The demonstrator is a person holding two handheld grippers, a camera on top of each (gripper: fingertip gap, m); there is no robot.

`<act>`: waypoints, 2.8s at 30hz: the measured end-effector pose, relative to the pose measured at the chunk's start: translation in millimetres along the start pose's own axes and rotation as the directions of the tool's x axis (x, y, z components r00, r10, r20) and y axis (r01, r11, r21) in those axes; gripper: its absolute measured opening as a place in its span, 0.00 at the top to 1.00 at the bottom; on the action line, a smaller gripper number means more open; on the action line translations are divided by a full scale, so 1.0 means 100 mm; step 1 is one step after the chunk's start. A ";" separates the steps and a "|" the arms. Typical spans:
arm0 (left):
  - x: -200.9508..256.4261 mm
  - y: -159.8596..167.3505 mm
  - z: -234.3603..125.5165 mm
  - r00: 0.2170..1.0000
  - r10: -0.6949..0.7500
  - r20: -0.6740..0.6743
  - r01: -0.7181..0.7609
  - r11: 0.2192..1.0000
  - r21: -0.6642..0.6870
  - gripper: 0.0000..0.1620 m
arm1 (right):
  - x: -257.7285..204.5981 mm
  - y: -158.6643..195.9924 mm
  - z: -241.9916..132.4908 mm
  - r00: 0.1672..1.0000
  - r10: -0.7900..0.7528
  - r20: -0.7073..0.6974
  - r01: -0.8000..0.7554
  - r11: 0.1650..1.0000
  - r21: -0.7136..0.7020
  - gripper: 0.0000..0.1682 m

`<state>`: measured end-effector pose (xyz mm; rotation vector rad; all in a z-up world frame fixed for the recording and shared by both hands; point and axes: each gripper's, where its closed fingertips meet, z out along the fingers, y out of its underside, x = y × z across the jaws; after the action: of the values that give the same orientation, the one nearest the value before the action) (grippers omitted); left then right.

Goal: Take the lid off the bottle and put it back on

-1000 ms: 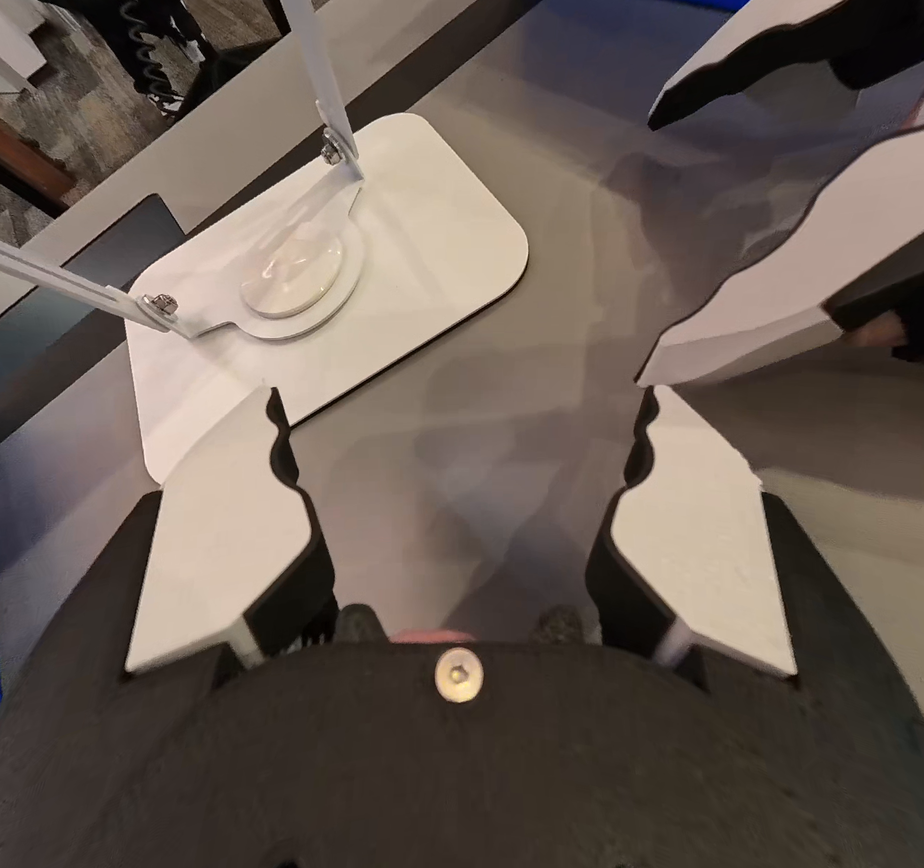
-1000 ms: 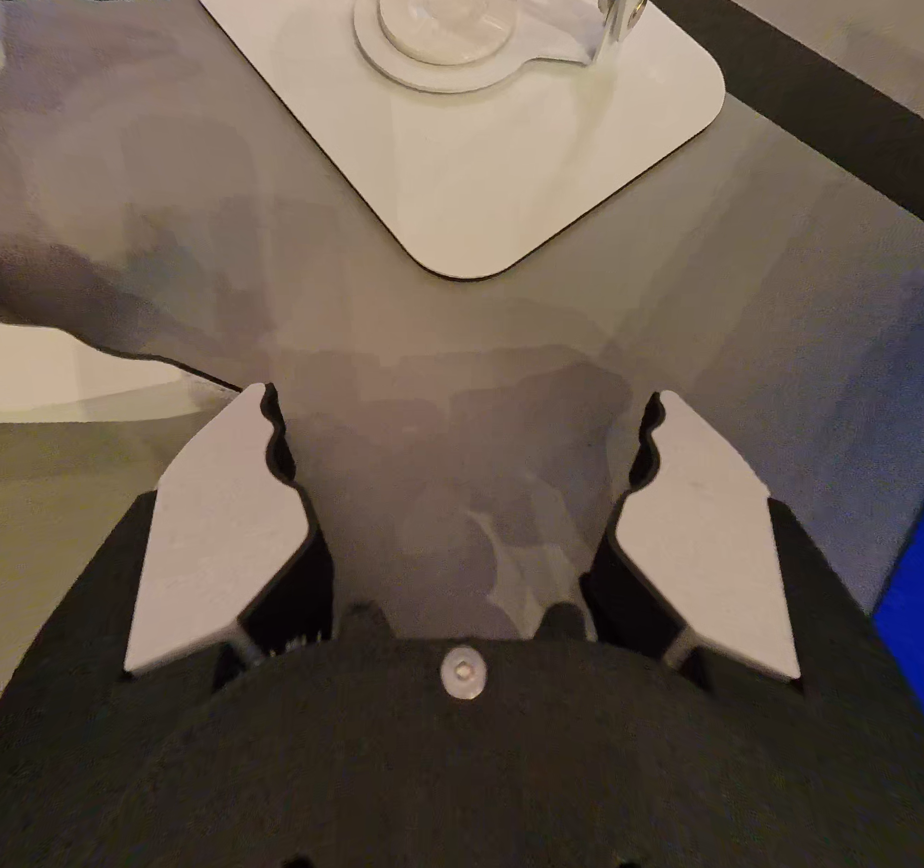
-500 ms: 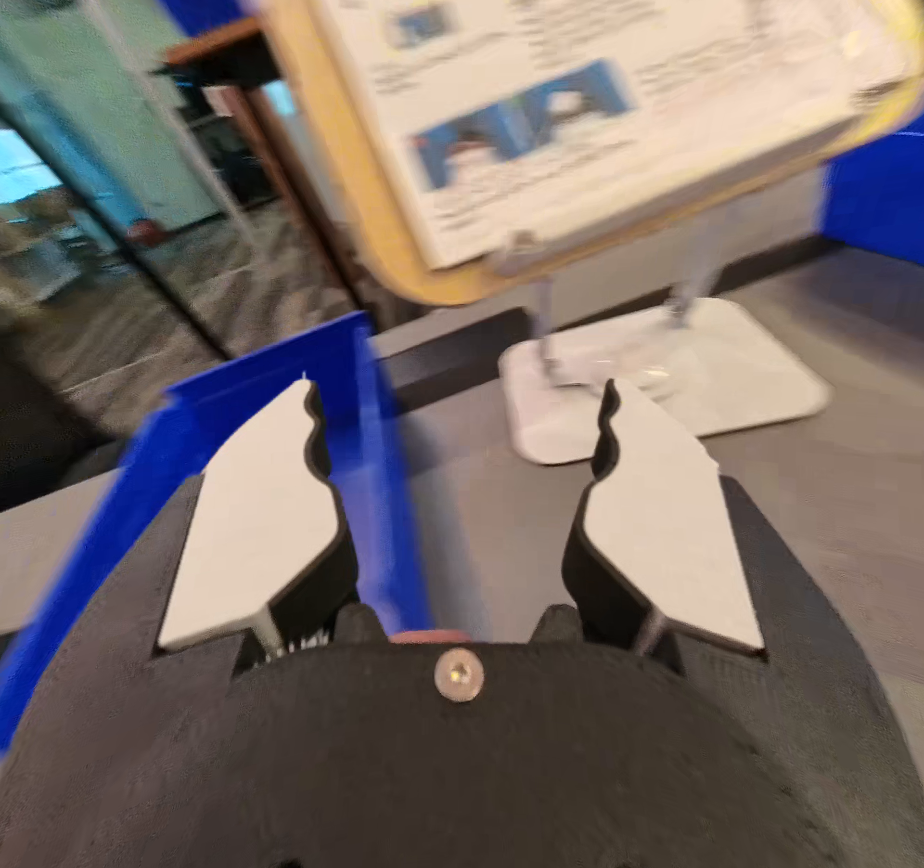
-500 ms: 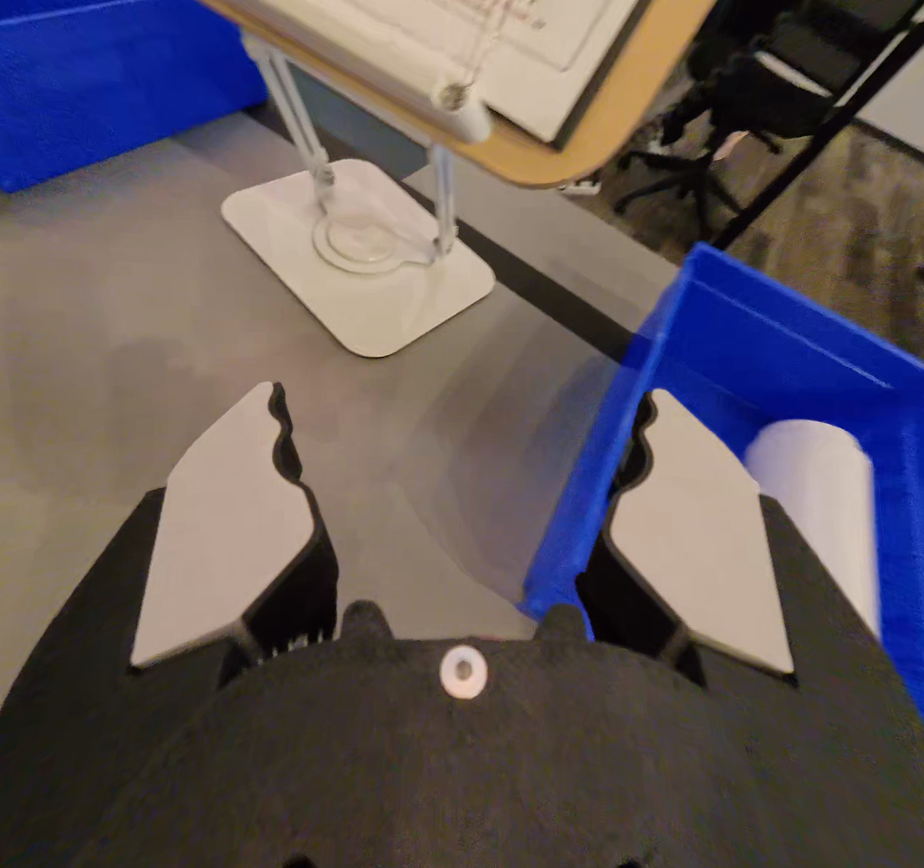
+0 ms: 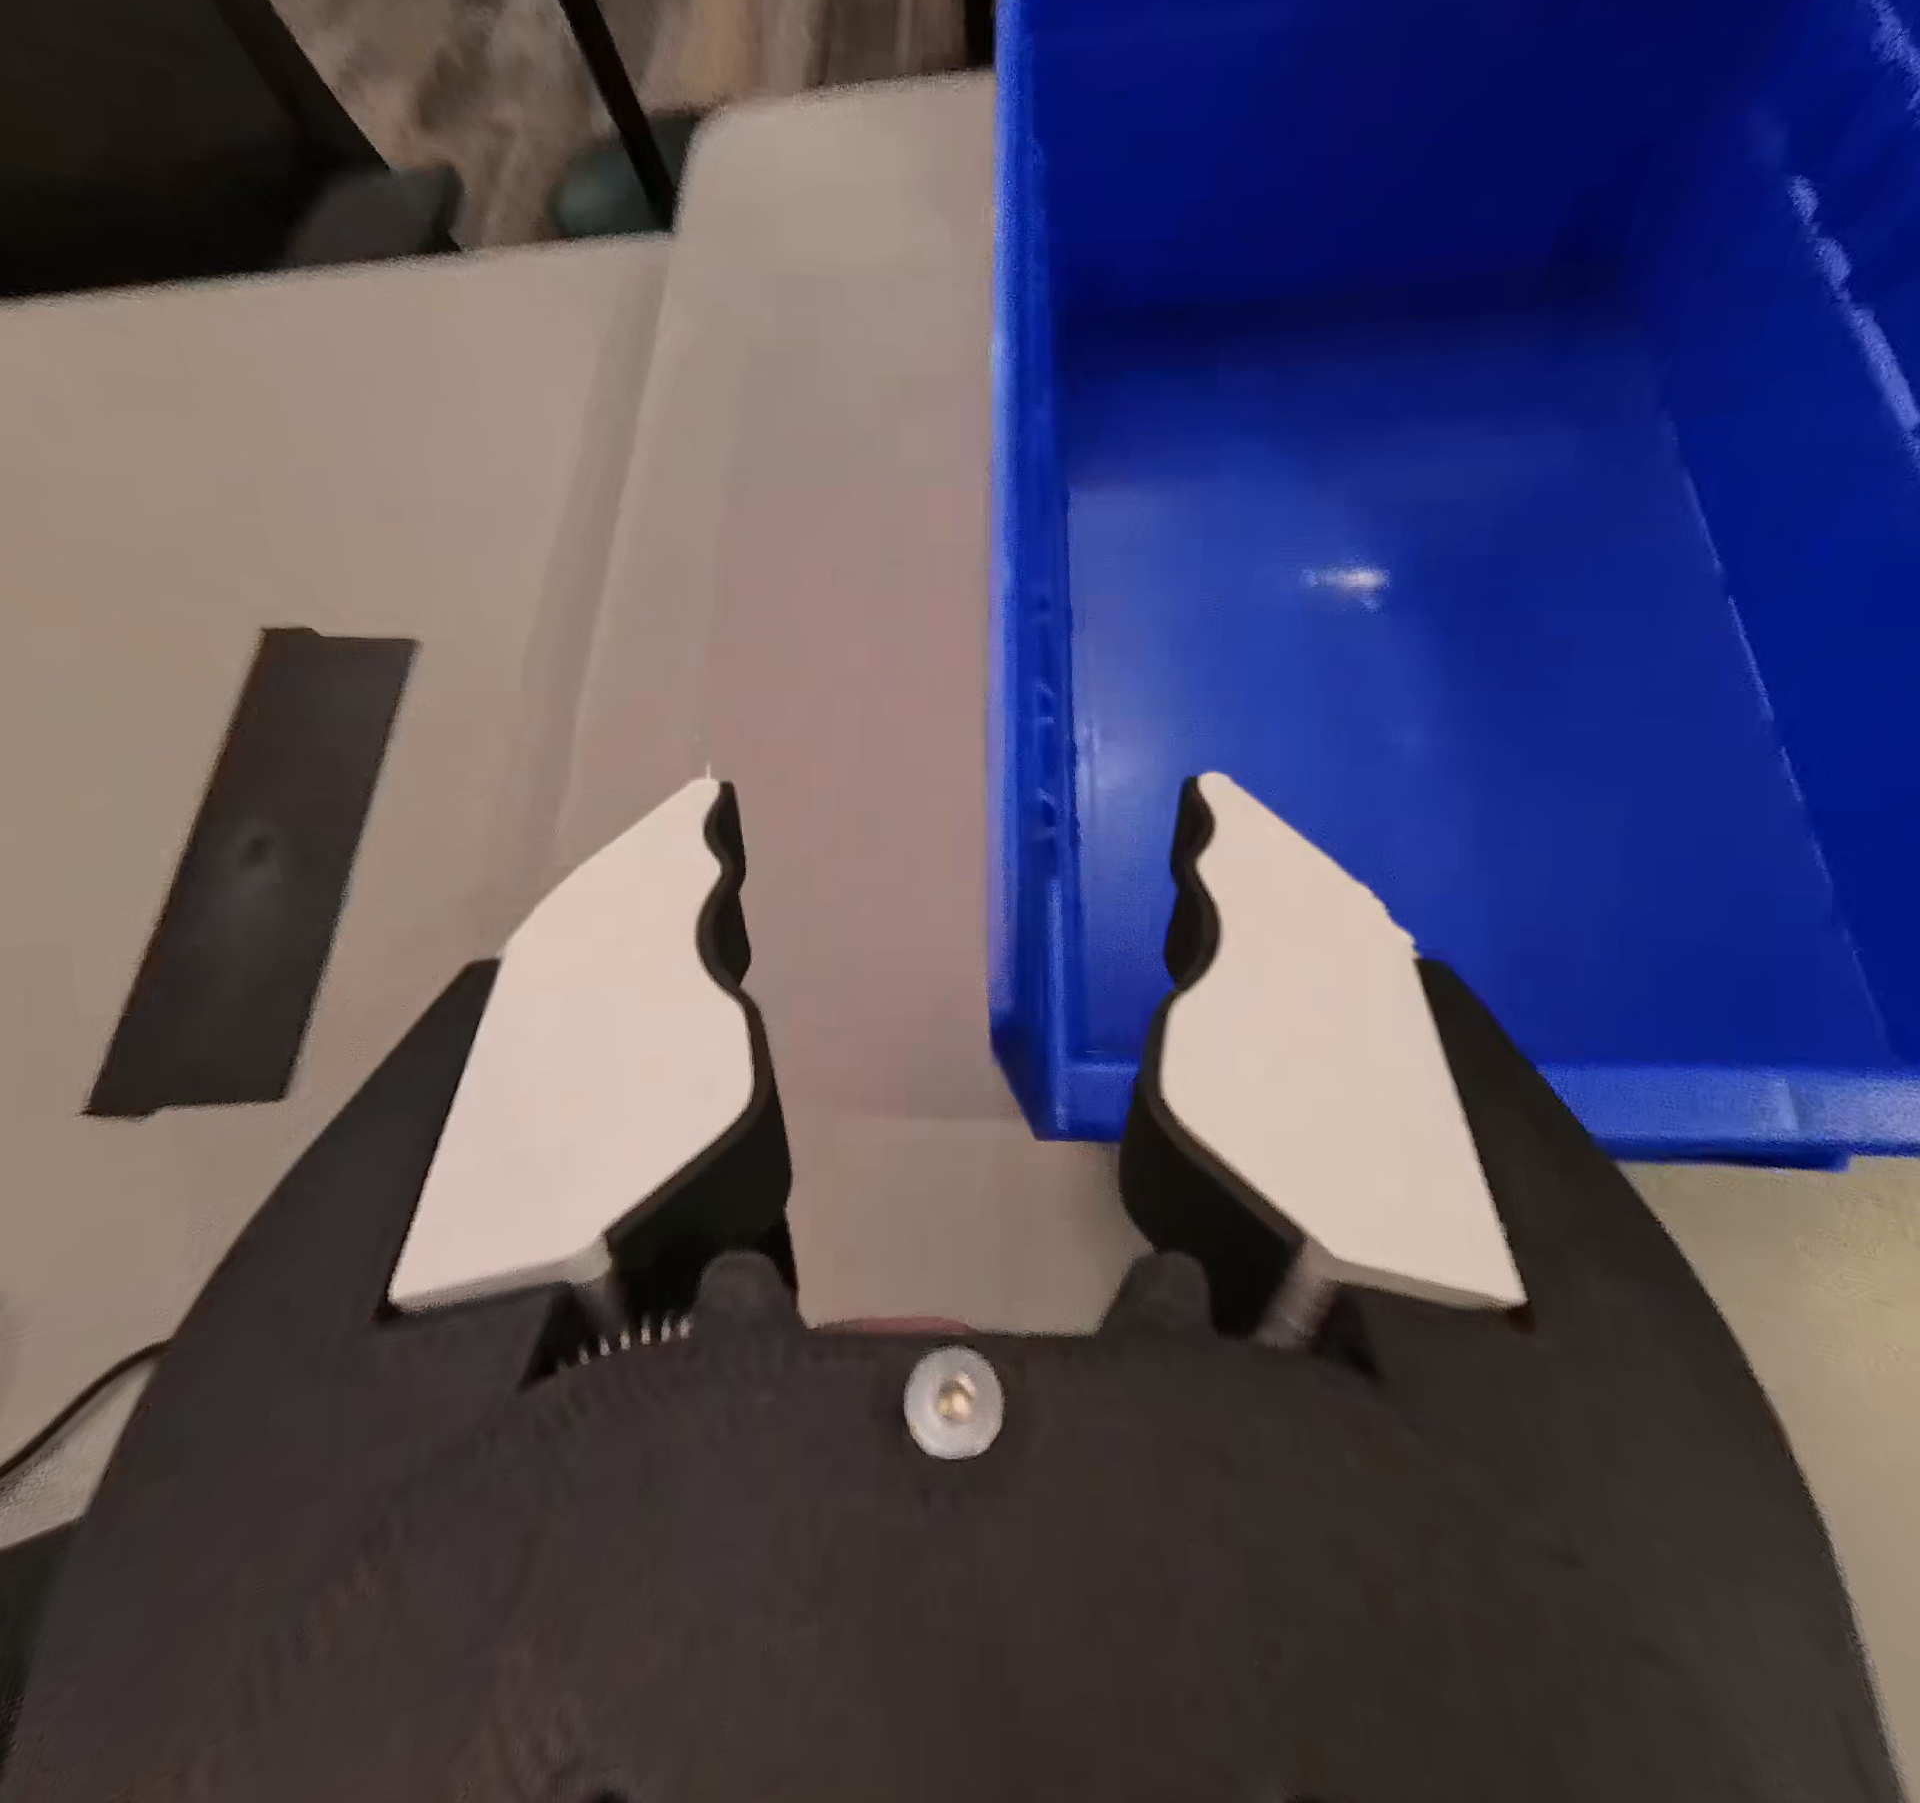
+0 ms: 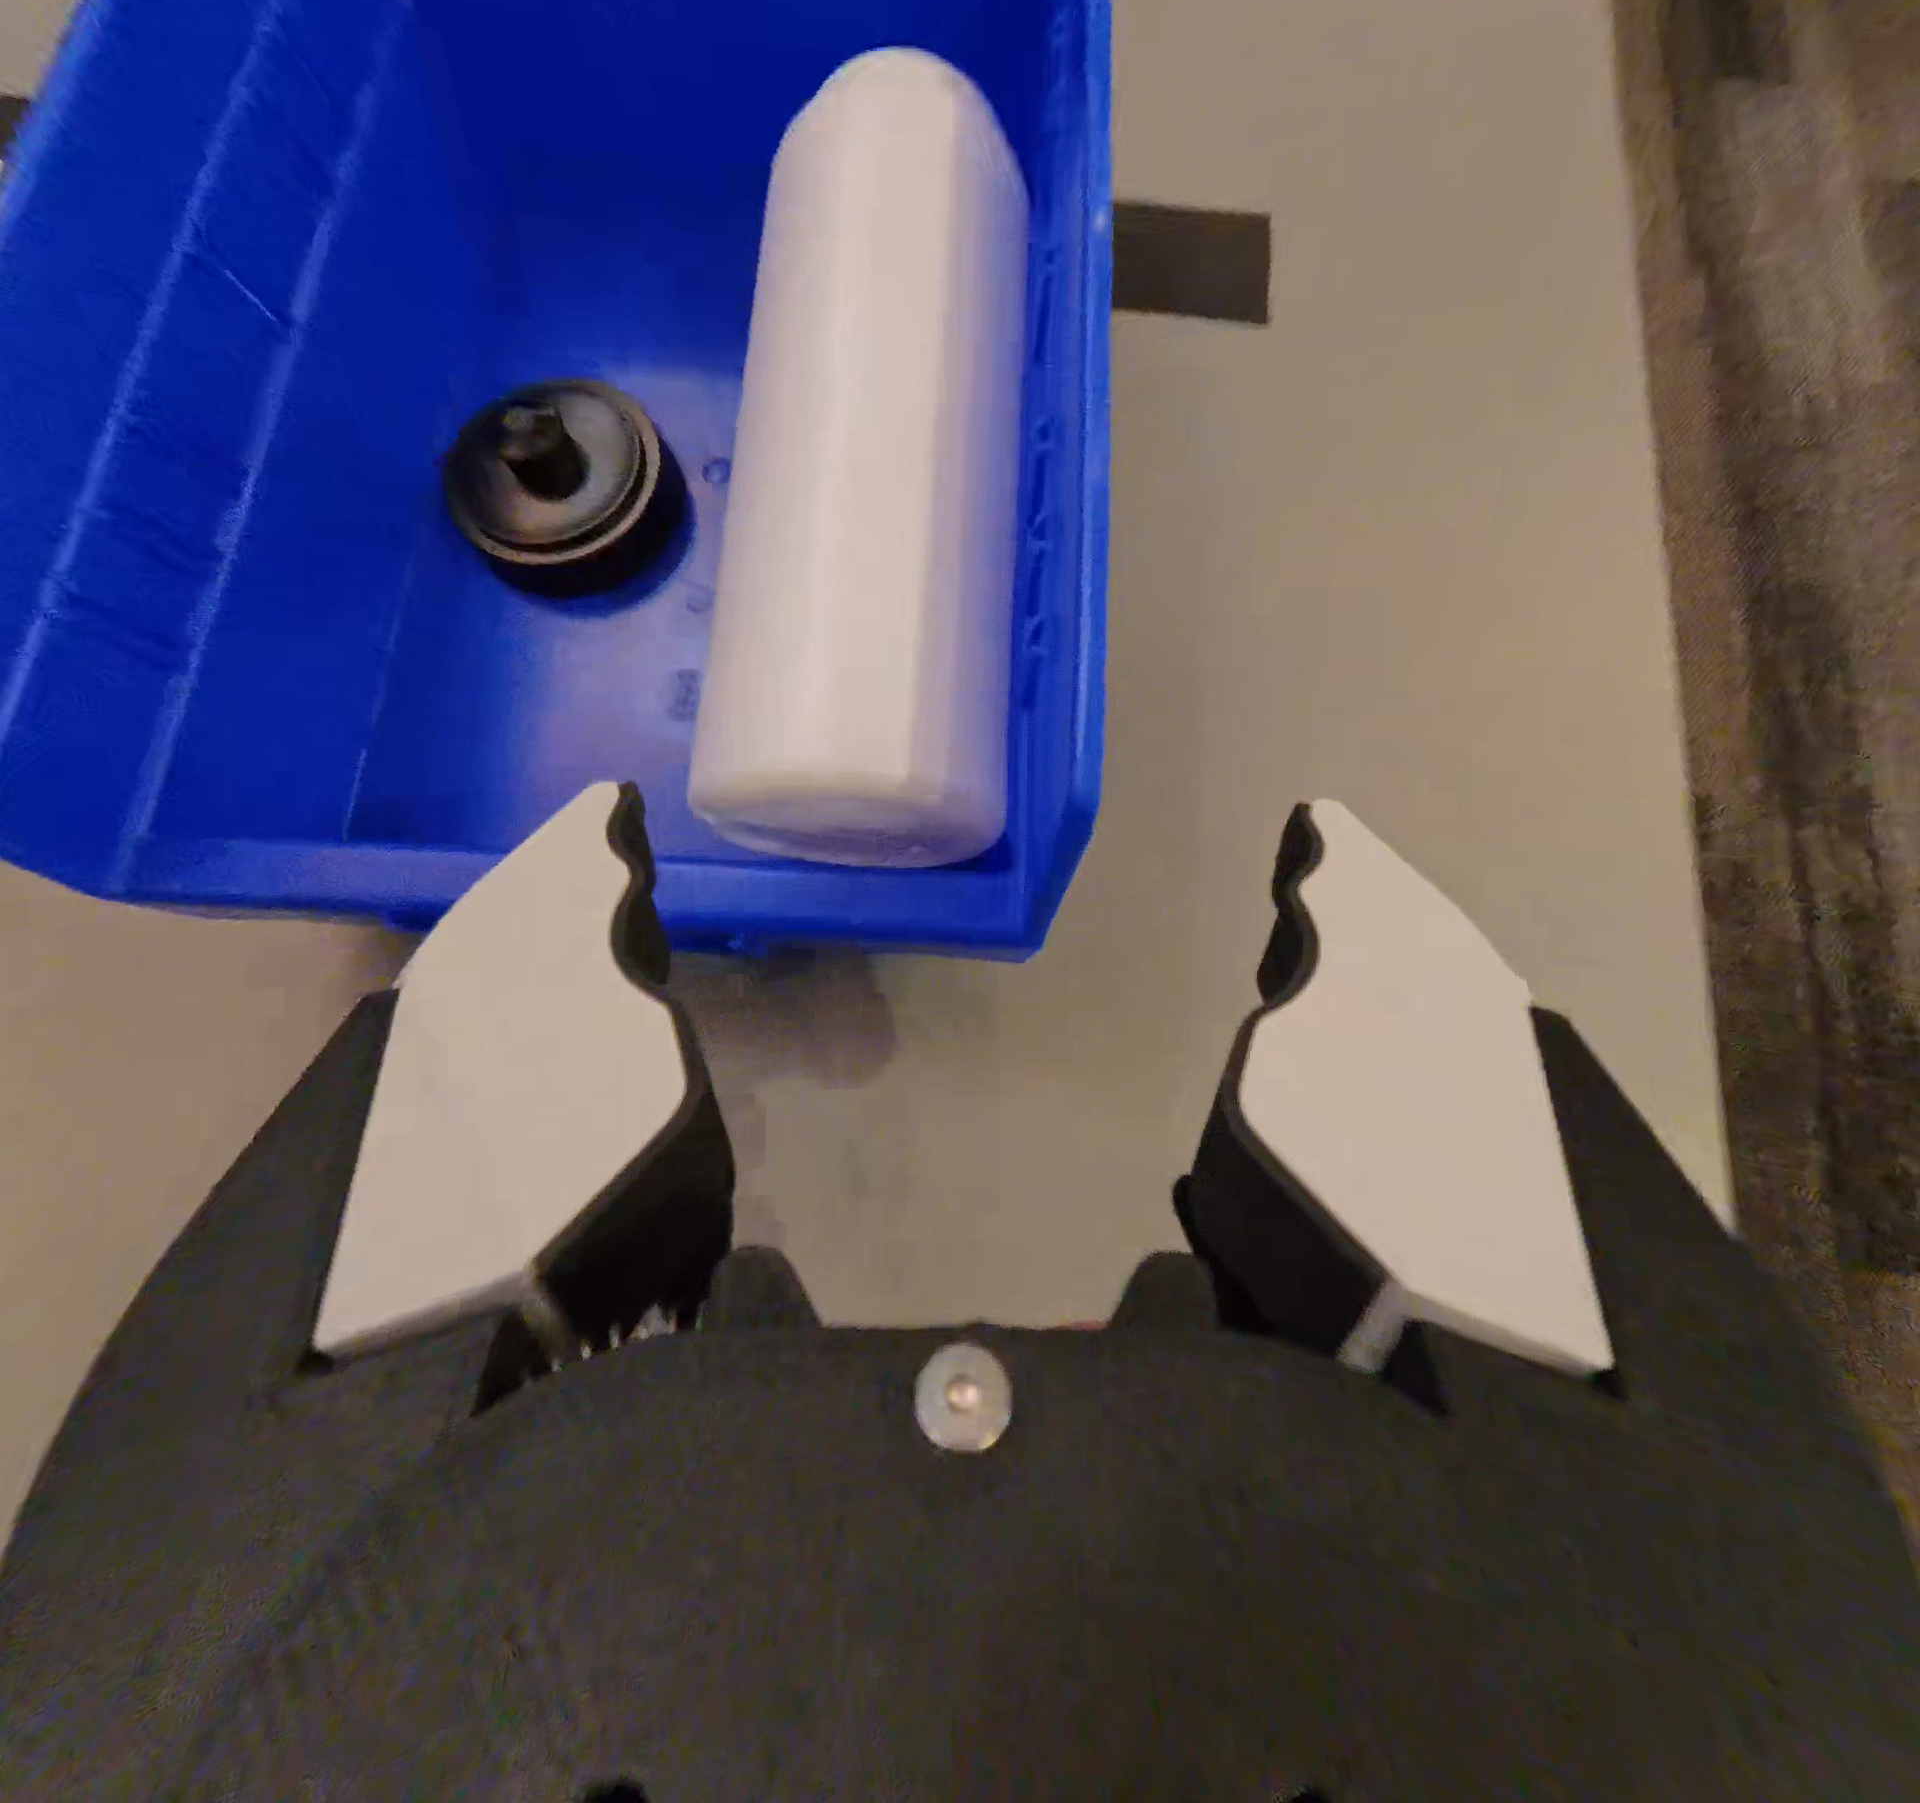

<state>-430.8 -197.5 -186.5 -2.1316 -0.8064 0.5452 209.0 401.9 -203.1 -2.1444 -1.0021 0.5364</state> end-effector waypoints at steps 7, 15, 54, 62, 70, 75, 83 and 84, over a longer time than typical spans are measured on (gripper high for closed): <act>0.28 0.10 0.24 0.986 -0.026 -0.163 0.023 0.999 -0.022 0.80 | 0.02 -0.07 0.14 0.982 0.077 0.173 -0.089 0.994 0.068 0.70; 0.33 0.10 0.25 0.972 0.007 -0.236 -0.013 1.000 -0.023 0.96 | 0.20 -0.07 0.11 0.986 0.003 0.169 -0.021 0.994 0.109 0.96; 2.72 1.75 -2.36 0.159 0.450 -0.879 -0.532 0.789 0.308 0.96 | -2.40 0.51 -0.24 0.484 -0.506 0.714 0.571 0.801 0.180 0.98; 3.19 1.59 -2.23 0.083 0.446 -0.891 -0.553 0.764 0.331 0.94 | -3.24 0.21 0.19 0.413 -0.535 0.737 0.596 0.771 0.225 0.98; 2.80 1.41 -2.21 0.244 0.341 -0.908 -0.462 0.864 0.200 0.68 | -3.26 0.09 -0.20 0.631 -0.423 0.650 0.481 0.871 0.100 0.66; 2.23 0.69 -2.05 0.567 0.317 -0.760 -0.350 0.928 0.126 0.58 | -3.23 0.75 -1.23 0.673 -0.400 0.622 0.536 0.843 -0.038 0.61; 2.51 0.18 -1.25 0.712 0.313 -0.629 -0.452 0.889 -0.070 0.65 | -3.76 1.89 -1.90 0.625 -0.297 0.722 0.629 0.739 -0.241 0.61; 2.55 0.24 -1.14 0.705 0.308 -0.639 -0.482 0.868 -0.114 0.65 | -3.82 1.92 -1.91 0.615 -0.289 0.733 0.628 0.742 -0.234 0.65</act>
<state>-173.1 -89.8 -164.8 -2.5441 -0.0384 -0.0786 186.4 -65.8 -189.3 -1.9406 -2.2517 0.8733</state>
